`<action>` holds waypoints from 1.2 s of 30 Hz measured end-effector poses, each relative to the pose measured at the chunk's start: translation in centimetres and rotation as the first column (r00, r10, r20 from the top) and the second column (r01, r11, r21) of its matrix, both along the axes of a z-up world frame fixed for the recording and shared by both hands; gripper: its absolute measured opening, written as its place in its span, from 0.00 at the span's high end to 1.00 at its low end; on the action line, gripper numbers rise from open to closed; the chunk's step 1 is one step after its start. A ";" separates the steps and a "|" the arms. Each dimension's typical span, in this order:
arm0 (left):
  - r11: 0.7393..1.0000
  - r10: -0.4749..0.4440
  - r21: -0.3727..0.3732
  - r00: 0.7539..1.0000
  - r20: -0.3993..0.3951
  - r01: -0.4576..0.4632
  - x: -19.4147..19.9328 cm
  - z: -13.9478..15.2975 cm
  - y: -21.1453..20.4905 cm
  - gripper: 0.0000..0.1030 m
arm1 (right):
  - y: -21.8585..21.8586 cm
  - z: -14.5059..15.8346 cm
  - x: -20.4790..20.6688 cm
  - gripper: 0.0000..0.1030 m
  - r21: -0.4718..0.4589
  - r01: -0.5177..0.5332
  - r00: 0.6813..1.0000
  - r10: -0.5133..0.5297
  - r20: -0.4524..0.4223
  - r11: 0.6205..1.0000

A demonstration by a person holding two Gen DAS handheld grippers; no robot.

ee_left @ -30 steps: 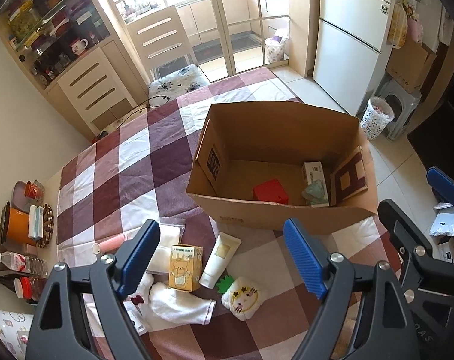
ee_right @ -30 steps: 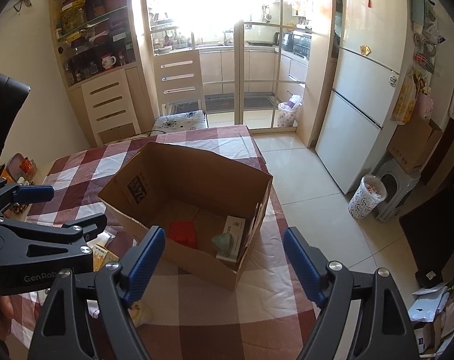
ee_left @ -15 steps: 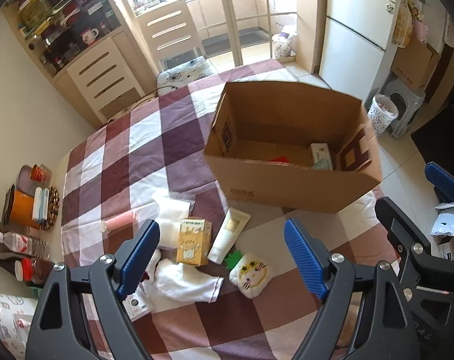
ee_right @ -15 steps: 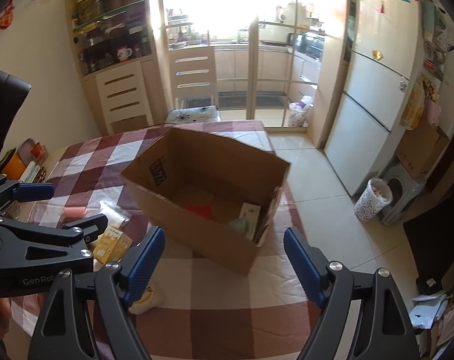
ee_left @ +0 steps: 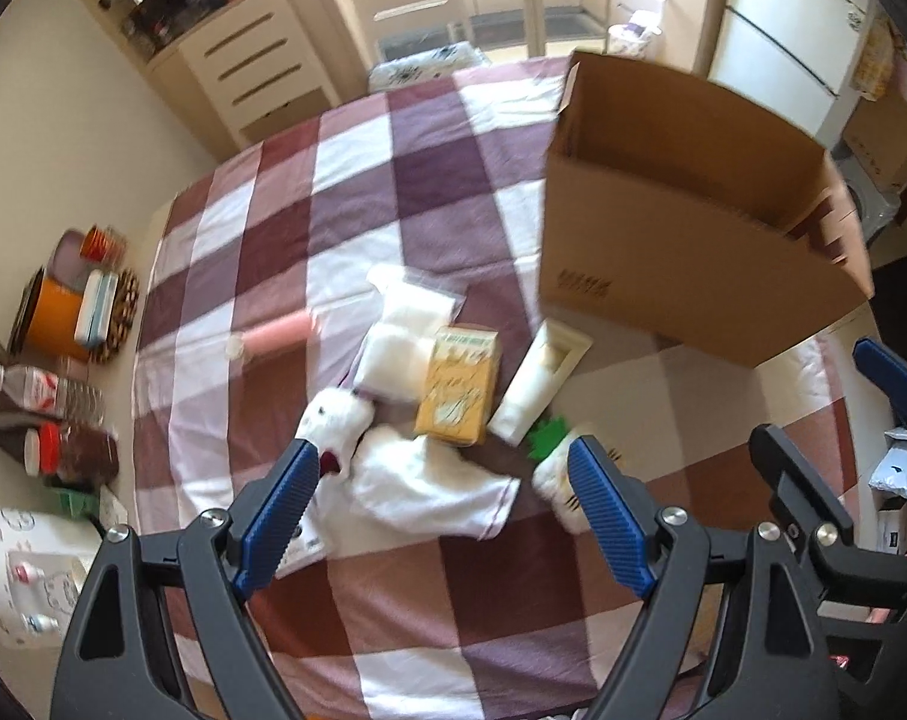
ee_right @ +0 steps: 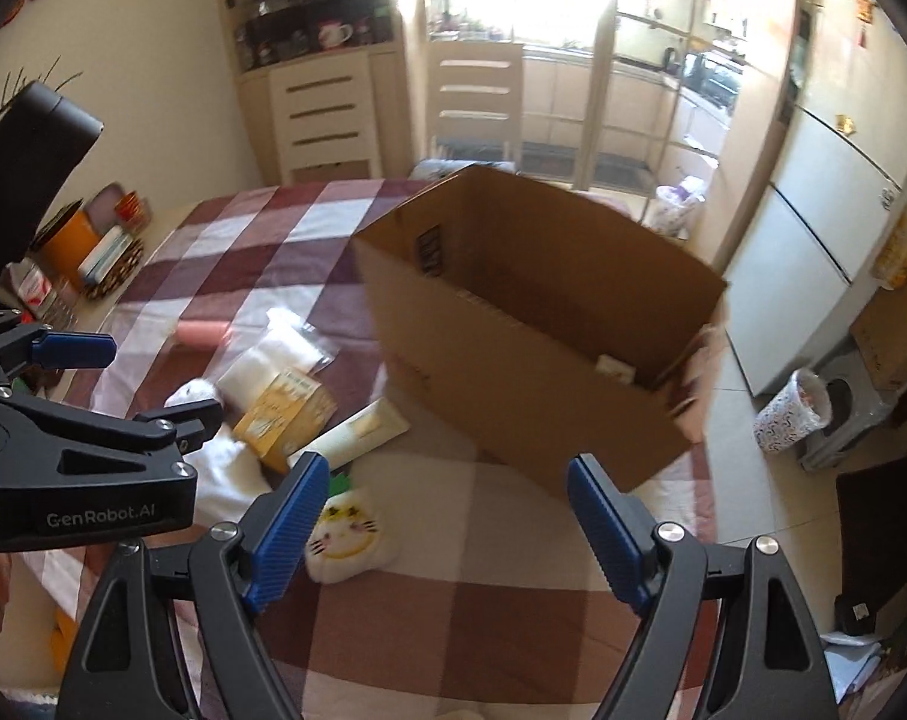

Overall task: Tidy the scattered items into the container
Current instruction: 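Move both open tools back over the scattered items on the table, then grasp the white cotton-swab box with the left tool while the right tool grasps the pineapple plush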

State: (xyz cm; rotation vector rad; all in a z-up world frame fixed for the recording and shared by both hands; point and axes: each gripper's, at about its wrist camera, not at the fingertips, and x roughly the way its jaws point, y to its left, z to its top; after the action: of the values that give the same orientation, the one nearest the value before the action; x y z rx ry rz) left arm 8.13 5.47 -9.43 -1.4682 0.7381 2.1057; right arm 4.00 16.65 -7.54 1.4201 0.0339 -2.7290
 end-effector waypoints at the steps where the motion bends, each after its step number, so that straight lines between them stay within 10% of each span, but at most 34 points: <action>1: 1.000 0.010 -0.006 1.000 0.006 -0.010 -0.1 -0.5 -0.6 0.16 | -0.5 -0.2 0.1 0.19 0.003 -0.012 1.000 0.012 -0.001 1.000; 12: 0.982 0.182 -0.067 0.982 0.043 -0.179 -1.7 -6.6 -10.7 0.16 | -3.5 -5.0 1.1 0.19 -0.014 -0.116 0.992 0.117 0.037 0.993; 22: 0.907 0.422 -0.045 0.900 0.112 -0.419 -4.0 -12.2 -20.3 0.16 | -6.2 -9.7 1.9 0.19 -0.028 -0.175 0.975 0.177 0.136 0.984; 36: 0.923 0.377 0.021 0.915 0.140 -0.384 -7.6 -14.4 -17.5 0.16 | -7.5 -10.1 1.7 0.19 -0.003 -0.194 0.969 0.192 0.156 0.981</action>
State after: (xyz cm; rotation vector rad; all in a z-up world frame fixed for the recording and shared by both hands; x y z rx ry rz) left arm 0.51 -12.03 -23.88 -1.8248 0.3667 2.2515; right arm 5.66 9.18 -17.61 1.5404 0.1722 -2.4609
